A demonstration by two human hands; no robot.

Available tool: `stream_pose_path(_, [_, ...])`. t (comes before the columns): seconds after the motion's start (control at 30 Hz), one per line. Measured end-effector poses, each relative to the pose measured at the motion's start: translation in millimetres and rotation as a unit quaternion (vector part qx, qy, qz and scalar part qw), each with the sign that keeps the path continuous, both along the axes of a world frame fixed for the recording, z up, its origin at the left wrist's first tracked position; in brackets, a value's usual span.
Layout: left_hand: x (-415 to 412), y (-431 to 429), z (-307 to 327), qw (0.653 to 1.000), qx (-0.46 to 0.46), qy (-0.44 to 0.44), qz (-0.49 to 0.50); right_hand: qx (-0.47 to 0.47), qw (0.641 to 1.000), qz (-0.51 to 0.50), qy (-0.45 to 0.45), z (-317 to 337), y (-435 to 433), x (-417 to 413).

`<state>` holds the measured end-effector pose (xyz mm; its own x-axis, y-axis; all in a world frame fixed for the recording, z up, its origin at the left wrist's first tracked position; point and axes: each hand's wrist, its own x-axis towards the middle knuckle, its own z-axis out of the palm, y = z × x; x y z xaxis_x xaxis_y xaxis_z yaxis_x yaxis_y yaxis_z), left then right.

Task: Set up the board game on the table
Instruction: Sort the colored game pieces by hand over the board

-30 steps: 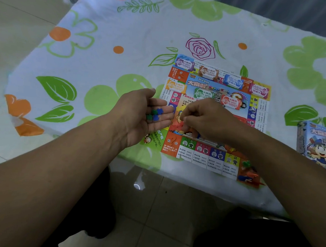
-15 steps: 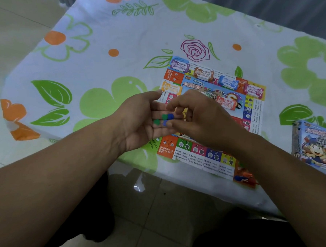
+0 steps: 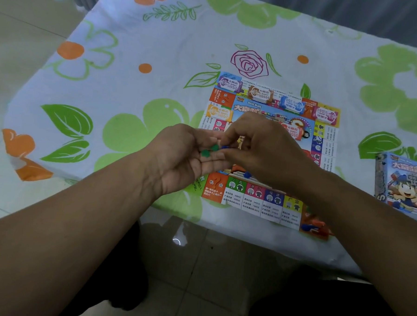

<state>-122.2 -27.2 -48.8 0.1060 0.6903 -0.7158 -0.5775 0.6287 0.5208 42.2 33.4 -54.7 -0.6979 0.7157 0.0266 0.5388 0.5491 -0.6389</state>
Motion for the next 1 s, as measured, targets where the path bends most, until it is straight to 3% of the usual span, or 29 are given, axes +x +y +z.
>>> stream_pose_path(0.3, [3,2,1,1.0,-0.007,0.012,0.011,-0.055,0.998,-0.015,-0.015,0,3,5])
stream_pose_path(0.47, [9,5,5,0.999,-0.007,0.022,0.022,-0.131,0.988,-0.081,0.001,15,15,15])
stream_pose_path(0.7, [13,9,4,0.997,-0.022,0.069,0.036,-0.13,0.976,-0.034,-0.171,6,19,39])
stream_pose_path(1.0, [19,11,5,0.998,-0.005,0.066,0.019,-0.102,0.97,0.005,-0.222,-2,11,47])
